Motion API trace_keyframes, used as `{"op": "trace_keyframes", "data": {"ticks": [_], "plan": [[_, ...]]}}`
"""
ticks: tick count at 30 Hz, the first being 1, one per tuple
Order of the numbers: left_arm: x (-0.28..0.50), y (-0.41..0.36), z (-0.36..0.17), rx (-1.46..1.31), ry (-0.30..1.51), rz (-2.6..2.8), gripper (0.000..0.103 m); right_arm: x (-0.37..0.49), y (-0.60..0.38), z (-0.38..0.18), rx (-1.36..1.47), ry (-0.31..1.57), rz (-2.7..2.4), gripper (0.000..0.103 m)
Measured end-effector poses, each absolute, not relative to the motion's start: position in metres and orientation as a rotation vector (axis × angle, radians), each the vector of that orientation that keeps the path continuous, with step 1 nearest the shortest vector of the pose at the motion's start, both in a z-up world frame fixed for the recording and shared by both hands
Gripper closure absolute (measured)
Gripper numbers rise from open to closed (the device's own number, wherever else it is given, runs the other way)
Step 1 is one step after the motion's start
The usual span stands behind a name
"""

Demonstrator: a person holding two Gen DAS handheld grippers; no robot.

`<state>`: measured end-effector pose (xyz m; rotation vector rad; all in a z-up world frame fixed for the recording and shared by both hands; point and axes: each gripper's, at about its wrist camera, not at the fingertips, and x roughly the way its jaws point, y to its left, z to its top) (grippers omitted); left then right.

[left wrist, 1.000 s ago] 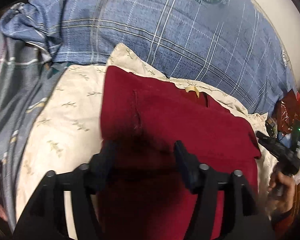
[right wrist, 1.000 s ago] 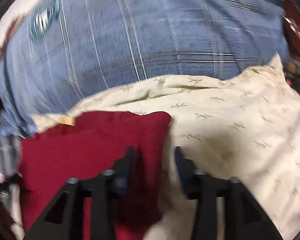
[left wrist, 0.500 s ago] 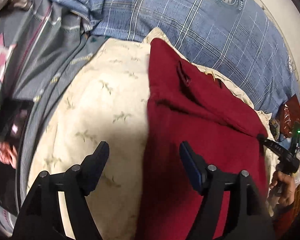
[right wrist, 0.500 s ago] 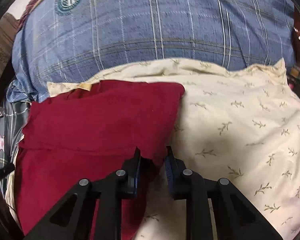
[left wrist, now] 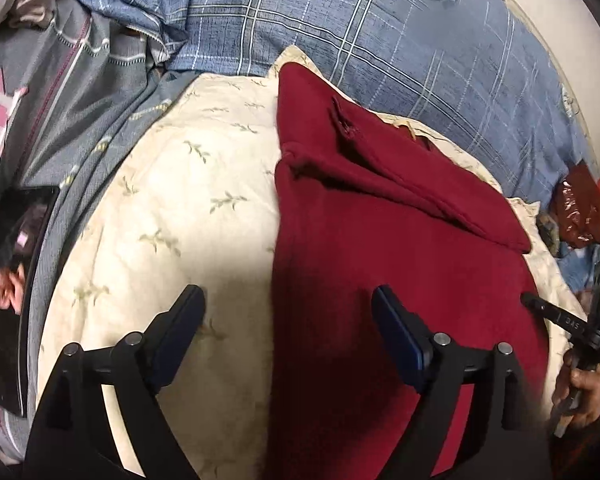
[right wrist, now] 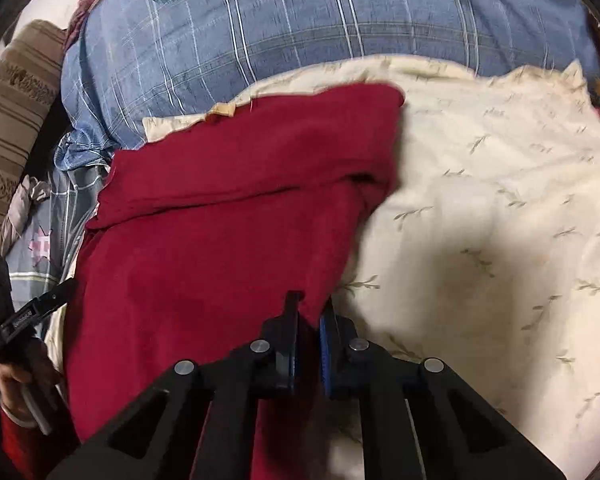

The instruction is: Fold small clothes

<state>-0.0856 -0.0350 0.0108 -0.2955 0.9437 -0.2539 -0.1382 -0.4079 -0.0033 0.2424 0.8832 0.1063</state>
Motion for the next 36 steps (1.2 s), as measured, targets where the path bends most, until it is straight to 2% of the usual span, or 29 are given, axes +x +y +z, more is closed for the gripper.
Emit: {"op": "trace_keyframes", "data": {"ticks": [4,6,7,8,10,13,14,15,16,20,22,24,25,26,28,33,34,35,36], "plan": [[-0.11,-0.032,0.011,-0.325,0.953,-0.264,0.017,-0.151,-0.431,0.0,0.283,0.878,0.037,0.096],[-0.121,-0.035,0.012,-0.321,0.964,-0.28,0.017,-0.166,-0.439,0.004,0.326,0.88,0.065,0.087],[-0.13,-0.037,0.012,-0.313,0.973,-0.295,0.017,-0.179,-0.443,0.008,0.357,0.867,0.091,0.076],[-0.135,-0.037,0.012,-0.309,0.977,-0.303,0.017,-0.189,-0.445,0.009,0.383,0.861,0.121,0.053],[-0.146,-0.037,0.009,-0.308,0.991,-0.319,0.017,-0.214,-0.447,0.005,0.44,0.865,0.179,0.033],[-0.159,-0.04,0.005,-0.287,0.986,-0.326,0.017,-0.231,-0.434,-0.012,0.448,0.92,0.251,0.034],[-0.161,-0.043,0.004,-0.267,0.979,-0.321,0.017,-0.234,-0.427,-0.02,0.412,0.92,0.253,0.041],[-0.162,-0.046,0.004,-0.252,0.979,-0.317,0.017,-0.234,-0.421,-0.026,0.361,0.924,0.227,0.055],[-0.163,-0.047,0.005,-0.241,0.984,-0.313,0.017,-0.234,-0.418,-0.028,0.323,0.927,0.211,0.096],[-0.174,-0.039,0.005,-0.33,1.02,-0.344,0.017,-0.255,-0.424,-0.017,0.294,0.885,0.188,0.095],[-0.181,-0.038,0.002,-0.33,1.038,-0.338,0.017,-0.254,-0.435,-0.026,0.342,0.925,0.169,0.095],[-0.188,-0.039,0.002,-0.316,1.041,-0.333,0.017,-0.253,-0.437,-0.03,0.375,0.937,0.184,0.089],[-0.19,-0.04,0.001,-0.315,1.046,-0.333,0.017,-0.257,-0.437,-0.027,0.388,0.924,0.198,0.082],[-0.194,-0.042,-0.001,-0.314,1.058,-0.336,0.017,-0.26,-0.435,-0.026,0.393,0.914,0.218,0.062],[-0.2,-0.044,-0.004,-0.302,1.071,-0.341,0.017,-0.268,-0.431,-0.026,0.402,0.912,0.276,0.041],[-0.214,-0.053,-0.006,-0.25,1.06,-0.335,0.018,-0.276,-0.421,-0.035,0.409,0.936,0.319,0.041],[-0.215,-0.056,-0.007,-0.23,1.057,-0.333,0.018,-0.276,-0.419,-0.037,0.405,0.939,0.322,0.046],[-0.214,-0.056,-0.007,-0.216,1.058,-0.333,0.018,-0.276,-0.417,-0.038,0.39,0.949,0.327,0.063],[-0.214,-0.056,-0.007,-0.209,1.055,-0.334,0.025,-0.274,-0.413,-0.04,0.367,0.964,0.335,0.076]]}}
